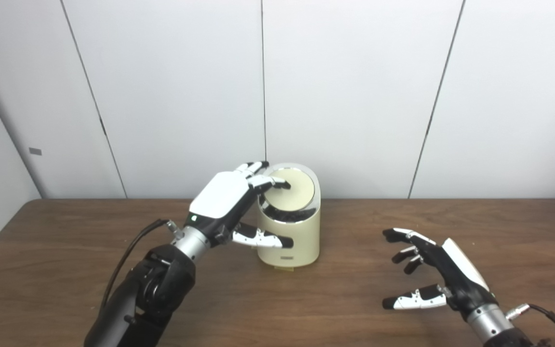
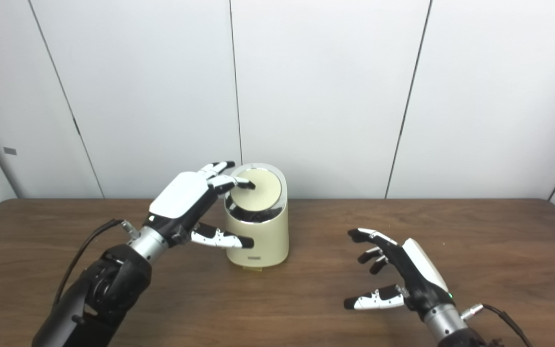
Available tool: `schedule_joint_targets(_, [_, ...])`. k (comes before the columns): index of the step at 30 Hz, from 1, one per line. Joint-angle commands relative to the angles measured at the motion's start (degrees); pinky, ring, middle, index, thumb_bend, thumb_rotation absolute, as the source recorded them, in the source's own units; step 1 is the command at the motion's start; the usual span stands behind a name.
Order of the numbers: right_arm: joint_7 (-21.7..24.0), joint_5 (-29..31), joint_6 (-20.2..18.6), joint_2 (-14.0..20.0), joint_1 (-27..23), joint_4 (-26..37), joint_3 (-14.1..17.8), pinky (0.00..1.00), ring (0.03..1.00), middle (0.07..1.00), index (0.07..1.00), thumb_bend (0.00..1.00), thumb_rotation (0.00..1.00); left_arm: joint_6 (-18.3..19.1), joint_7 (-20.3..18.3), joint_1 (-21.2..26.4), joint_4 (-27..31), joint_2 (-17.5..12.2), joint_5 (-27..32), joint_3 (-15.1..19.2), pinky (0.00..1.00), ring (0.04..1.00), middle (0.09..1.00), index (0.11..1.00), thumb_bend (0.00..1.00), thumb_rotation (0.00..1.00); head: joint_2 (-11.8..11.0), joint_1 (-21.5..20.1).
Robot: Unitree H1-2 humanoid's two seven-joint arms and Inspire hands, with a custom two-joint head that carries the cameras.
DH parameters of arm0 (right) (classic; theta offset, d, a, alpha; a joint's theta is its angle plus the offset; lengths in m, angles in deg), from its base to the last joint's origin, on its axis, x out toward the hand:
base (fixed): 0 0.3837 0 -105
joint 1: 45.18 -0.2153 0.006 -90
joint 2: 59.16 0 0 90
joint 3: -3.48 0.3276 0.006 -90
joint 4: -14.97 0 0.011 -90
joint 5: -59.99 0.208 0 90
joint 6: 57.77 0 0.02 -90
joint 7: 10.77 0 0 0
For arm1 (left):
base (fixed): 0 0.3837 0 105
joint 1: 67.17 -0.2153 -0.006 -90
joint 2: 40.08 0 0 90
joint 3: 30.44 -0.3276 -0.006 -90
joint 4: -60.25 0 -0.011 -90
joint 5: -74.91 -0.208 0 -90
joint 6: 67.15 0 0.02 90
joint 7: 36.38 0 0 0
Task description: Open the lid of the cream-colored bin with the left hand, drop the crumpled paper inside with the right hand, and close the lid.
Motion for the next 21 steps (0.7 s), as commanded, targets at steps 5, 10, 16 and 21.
schedule_joint_targets(5, [-1.78,0.46,2.19,0.55,-2.06,0.50,0.73,0.50,0.639,0.796,0.793,0.76,0.04,-1.46,5.93,0.58,0.69,0.39,0.39,2.56,0.83,0.955,0.838,0.858,0.81,0.49,-0.02,-0.01])
schedule_joint_targets(10, [-1.72,0.42,2.25,0.89,-2.15,0.47,0.76,0.49,0.640,0.798,0.796,0.76,0.06,-2.34,7.22,-1.98,0.82,2.31,7.45,6.15,0.77,0.903,0.856,0.859,0.84,0.44,-0.02,0.19])
schedule_joint_targets(16, [-1.90,1.06,2.48,0.78,-2.53,0.26,1.10,0.49,0.645,0.789,0.792,0.77,0.05,-1.89,4.84,-5.67,0.98,5.04,21.44,10.70,0.81,0.880,0.868,0.876,0.87,0.40,-0.16,0.18])
schedule_joint_targets(21, [-2.42,1.30,2.68,0.62,-2.98,0.26,1.33,0.49,0.643,0.782,0.788,0.78,0.05,-0.49,3.31,-9.41,1.16,6.56,29.91,13.33,0.77,0.868,0.877,0.917,0.86,0.42,-0.18,0.22])
